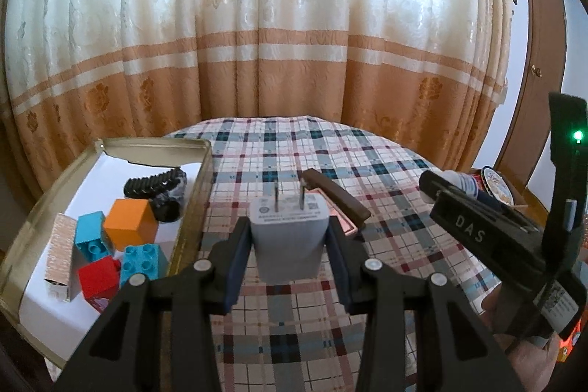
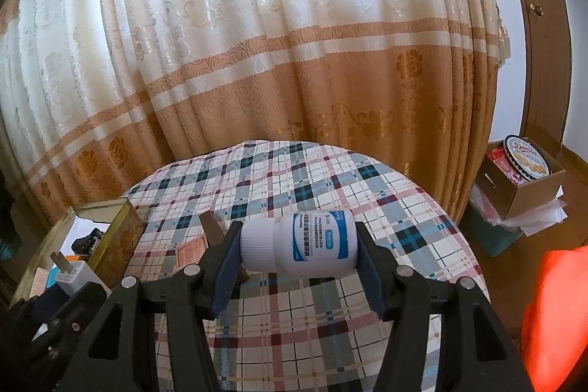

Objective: Organize rigid objects
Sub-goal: 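Carry the white charger and white bottle over the tray box with both tools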

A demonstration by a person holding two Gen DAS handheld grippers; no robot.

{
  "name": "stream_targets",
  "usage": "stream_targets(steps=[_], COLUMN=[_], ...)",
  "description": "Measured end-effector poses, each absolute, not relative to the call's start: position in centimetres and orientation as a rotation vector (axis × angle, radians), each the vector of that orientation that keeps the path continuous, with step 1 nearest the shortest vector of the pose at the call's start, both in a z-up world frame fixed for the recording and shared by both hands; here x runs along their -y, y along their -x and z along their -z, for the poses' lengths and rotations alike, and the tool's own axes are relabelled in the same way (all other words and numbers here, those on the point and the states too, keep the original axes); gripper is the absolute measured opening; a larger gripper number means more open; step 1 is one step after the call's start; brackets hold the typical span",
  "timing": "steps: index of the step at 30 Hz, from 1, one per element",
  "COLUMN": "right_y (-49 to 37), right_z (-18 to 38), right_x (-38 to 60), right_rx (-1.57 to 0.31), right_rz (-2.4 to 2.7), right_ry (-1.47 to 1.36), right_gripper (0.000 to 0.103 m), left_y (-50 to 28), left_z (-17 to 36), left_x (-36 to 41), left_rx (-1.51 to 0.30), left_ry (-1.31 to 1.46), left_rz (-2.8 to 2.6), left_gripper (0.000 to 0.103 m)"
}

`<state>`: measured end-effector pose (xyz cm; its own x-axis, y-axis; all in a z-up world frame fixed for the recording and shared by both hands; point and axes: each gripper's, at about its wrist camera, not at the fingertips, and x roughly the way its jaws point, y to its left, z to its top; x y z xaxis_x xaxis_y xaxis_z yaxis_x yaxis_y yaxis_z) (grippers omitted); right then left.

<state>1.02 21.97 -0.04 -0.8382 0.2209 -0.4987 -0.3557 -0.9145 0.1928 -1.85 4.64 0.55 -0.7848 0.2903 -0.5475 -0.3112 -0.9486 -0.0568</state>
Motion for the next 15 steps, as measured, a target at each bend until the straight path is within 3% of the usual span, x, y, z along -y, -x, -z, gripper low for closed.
stream_targets(steps=[15], right_y=[-1.7], right_z=[-0.3], right_x=[-20.1], right_rx=[-0.401], right_rz=[-2.755], right_ry=[0.696], right_gripper=[0.060], left_y=[1.4], left_z=[-1.8], left_x=[-2.3], left_rx=[-0.036], left_ry=[0.782], left_rz=[-2.770], left_gripper=[0.040])
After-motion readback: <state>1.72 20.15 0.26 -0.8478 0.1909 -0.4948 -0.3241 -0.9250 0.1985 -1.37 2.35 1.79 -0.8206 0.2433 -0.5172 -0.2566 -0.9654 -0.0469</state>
